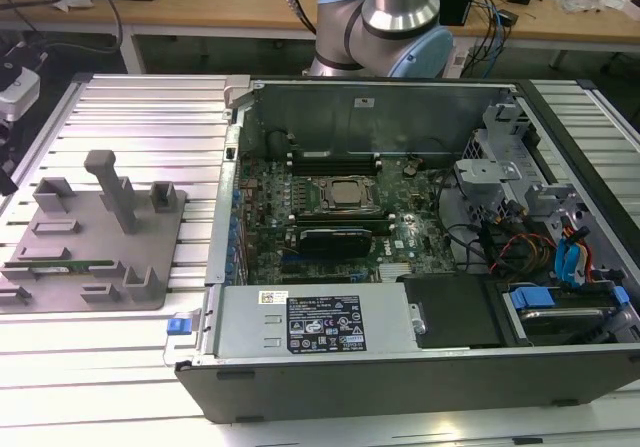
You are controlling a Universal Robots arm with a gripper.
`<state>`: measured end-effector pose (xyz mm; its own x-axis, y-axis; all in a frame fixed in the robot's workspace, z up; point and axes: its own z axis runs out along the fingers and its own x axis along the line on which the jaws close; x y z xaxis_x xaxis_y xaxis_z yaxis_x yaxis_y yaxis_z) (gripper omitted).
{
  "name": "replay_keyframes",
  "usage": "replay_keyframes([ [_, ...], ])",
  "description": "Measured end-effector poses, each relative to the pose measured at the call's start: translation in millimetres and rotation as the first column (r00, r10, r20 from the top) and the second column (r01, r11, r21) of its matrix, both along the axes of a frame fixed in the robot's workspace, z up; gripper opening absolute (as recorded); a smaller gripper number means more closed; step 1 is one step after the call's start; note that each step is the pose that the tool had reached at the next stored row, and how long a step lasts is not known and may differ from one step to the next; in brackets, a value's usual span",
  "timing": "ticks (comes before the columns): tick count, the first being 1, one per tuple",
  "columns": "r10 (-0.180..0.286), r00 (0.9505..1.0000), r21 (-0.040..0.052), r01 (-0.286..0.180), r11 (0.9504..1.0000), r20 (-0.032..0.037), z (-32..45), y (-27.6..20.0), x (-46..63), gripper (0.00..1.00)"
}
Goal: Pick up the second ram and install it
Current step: 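Pick up the second ram and move it above second insertion slot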
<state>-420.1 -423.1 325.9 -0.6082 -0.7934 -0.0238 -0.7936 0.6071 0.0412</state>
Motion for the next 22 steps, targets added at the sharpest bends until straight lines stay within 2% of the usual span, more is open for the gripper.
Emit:
replay_keyframes([
  [3, 0.073, 0.9973, 0.0, -0.073, 0.9973, 0.0, 0.0, 0.0, -0.1, 0.08],
  [4, 0.107, 0.9942, 0.0, -0.107, 0.9942, 0.0, 0.0, 0.0, -0.2, 0.08],
  [8, 0.163, 0.9866, 0.0, -0.163, 0.9866, 0.0, -0.1, 0.0, -0.4, 0.08],
  [10, 0.214, 0.9768, 0.0001, -0.214, 0.9768, 0.0, -0.3, 0.0, -0.4, 0.08],
  [13, 0.29, 0.957, -0.0001, -0.29, 0.957, -0.0002, -1.1, 0.0, -0.4, 0.08],
  [14, 0.303, 0.9531, 0.0, -0.303, 0.9531, 0.0, -1.5, 0.0, -0.4, 0.08],
  [15, 0.34, 0.9404, 0.0, -0.34, 0.9404, 0.0, -2.7, 0.0, -0.4, 0.08],
  [16, 0.38, 0.9251, 0.0, -0.38, 0.9251, 0.0001, -4.3, 0.0, -0.4, 0.08],
  [17, 0.424, 0.9055, 0.0, -0.424, 0.9055, 0.0, -6.1, 0.0, -0.4, 0.08],
  [18, 0.443, 0.8963, 0.0, -0.443, 0.8963, 0.0001, -7.2, 0.0, -0.4, 0.08],
  [20, 0.466, 0.885, 0.0, -0.466, 0.885, 0.0001, -9.0, 0.0, -0.4, 0.08],
  [22, 0.482, 0.8763, 0.0, -0.482, 0.8763, 0.0001, -11.0, 0.0, -0.4, 0.08],
])
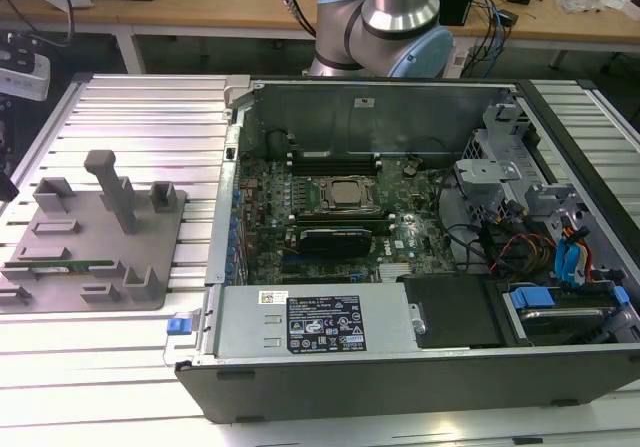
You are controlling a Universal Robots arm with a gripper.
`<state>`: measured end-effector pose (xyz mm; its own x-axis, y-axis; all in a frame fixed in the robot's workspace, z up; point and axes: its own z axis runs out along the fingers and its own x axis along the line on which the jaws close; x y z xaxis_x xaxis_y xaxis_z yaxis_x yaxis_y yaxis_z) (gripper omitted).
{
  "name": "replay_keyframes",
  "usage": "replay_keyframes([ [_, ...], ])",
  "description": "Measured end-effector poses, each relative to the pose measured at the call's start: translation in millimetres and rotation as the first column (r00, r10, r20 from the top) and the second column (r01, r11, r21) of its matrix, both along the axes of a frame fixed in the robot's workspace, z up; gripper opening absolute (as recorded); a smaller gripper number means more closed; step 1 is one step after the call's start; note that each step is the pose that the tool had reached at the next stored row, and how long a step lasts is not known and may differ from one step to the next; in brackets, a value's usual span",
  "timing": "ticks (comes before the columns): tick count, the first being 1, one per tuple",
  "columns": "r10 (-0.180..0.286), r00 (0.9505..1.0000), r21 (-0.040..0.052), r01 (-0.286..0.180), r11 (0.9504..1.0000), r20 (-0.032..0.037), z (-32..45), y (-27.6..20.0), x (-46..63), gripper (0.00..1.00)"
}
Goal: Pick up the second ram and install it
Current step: 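Pick up the second ram and move it above second insertion slot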
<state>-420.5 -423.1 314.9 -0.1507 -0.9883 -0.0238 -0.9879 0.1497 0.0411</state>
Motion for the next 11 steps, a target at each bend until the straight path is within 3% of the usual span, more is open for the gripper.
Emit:
replay_keyframes([
  [6, 0.008, 1.0, 0.0023, -0.008, 1.0, 0.0002, -2.2, 0.0, 0.0, 0.08],
  [11, 0.01, 1.0, 0.0067, -0.01, 0.9999, 0.0001, -16.3, -5.3, -0.1, 0.08],
])
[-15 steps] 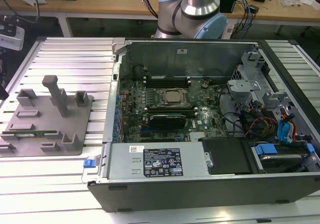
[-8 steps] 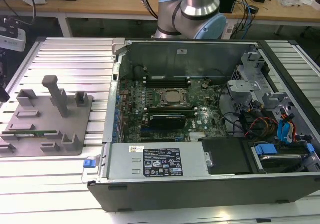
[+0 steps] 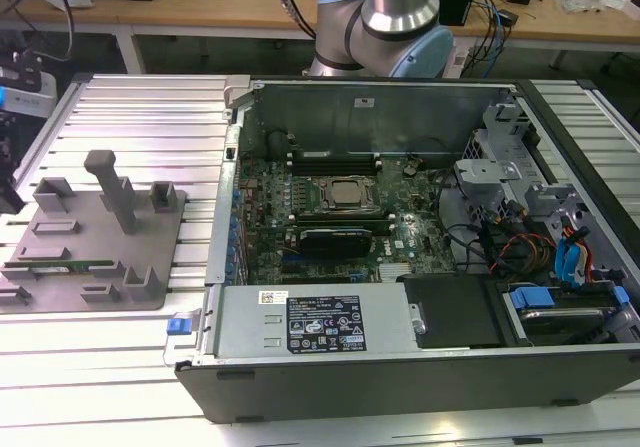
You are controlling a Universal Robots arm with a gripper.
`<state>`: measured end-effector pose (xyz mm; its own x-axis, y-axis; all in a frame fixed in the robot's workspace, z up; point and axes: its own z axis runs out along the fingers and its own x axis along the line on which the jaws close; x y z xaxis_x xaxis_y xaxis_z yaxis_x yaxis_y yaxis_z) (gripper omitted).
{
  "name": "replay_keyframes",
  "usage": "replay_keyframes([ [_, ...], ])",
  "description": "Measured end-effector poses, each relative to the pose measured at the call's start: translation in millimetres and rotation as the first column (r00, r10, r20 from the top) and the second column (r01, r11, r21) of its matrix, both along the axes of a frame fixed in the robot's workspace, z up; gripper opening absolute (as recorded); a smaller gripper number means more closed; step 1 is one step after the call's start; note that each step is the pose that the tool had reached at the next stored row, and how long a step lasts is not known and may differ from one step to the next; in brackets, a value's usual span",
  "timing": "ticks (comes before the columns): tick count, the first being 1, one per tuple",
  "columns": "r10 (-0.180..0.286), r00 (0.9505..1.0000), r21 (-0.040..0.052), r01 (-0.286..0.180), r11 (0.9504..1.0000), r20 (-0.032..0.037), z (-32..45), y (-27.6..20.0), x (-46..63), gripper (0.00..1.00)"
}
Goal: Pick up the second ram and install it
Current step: 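Pick up the second ram and move it above second insertion slot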
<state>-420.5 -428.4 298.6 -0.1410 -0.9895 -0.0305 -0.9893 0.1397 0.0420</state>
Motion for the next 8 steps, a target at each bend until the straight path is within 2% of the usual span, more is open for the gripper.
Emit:
replay_keyframes([
  [8, 0.018, 0.9998, 0.0, -0.018, 0.9998, 0.0, -10.5, -2.4, 3.5, 0.08],
])
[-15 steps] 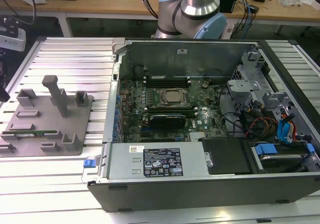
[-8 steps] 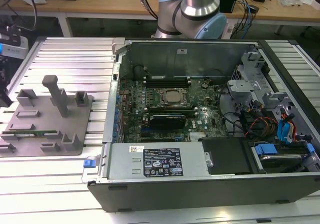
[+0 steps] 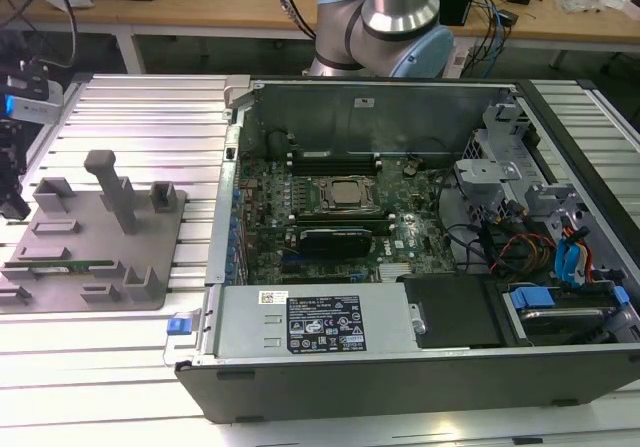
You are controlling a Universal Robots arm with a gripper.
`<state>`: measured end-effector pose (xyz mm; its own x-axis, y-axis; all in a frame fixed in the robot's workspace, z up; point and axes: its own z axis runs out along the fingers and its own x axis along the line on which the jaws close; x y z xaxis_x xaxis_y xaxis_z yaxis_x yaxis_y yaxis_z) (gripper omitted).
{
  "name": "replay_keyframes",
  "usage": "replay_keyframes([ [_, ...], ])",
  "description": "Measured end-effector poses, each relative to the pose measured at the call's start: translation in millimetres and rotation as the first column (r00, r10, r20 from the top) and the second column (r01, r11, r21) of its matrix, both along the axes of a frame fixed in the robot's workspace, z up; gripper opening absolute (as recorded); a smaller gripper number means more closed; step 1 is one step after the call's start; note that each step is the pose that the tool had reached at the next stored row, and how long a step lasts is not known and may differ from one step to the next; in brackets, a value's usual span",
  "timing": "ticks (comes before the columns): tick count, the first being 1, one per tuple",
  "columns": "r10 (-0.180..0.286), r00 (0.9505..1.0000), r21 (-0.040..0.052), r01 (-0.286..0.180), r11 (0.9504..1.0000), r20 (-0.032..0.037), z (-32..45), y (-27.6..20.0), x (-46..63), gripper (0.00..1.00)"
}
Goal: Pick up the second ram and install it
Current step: 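Pick up the second ram and move it above second insertion slot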
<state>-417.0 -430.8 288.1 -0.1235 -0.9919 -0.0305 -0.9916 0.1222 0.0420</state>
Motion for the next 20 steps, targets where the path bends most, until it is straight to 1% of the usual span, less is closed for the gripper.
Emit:
replay_keyframes([
  [1, 0.008, 1.0, 0.0, -0.008, 1.0, 0.0, -3.3, -0.6, 0.3, 0.08],
  [3, 0.013, 0.9999, -0.0001, -0.013, 0.9999, -0.0002, -7.1, -0.7, 2.4, 0.08],
  [5, 0.017, 0.9999, 0.0001, -0.017, 0.9999, 0.0001, -10.2, -1.0, 3.8, 0.08],
  [8, 0.022, 0.9997, 0.0, -0.022, 0.9997, 0.0, -13.8, -2.7, 4.1, 0.08],
  [10, 0.03, 0.9995, -0.0001, -0.03, 0.9995, -0.0001, -18.6, -4.4, 4.1, 0.08],
  [13, 0.053, 0.9986, -0.0001, -0.053, 0.9986, -0.0002, -28.2, -7.7, 4.0, 0.08],
  [15, 0.065, 0.9979, 0.0001, -0.065, 0.9979, 0.0002, -32.3, -9.5, 4.1, 0.08],
  [18, 0.076, 0.9971, 0.0, -0.076, 0.9971, 0.0, -37.8, -9.8, 4.1, 0.08],
  [20, 0.088, 0.9961, 0.0, -0.088, 0.9961, -0.0001, -42.8, -9.8, 4.1, 0.08],
])
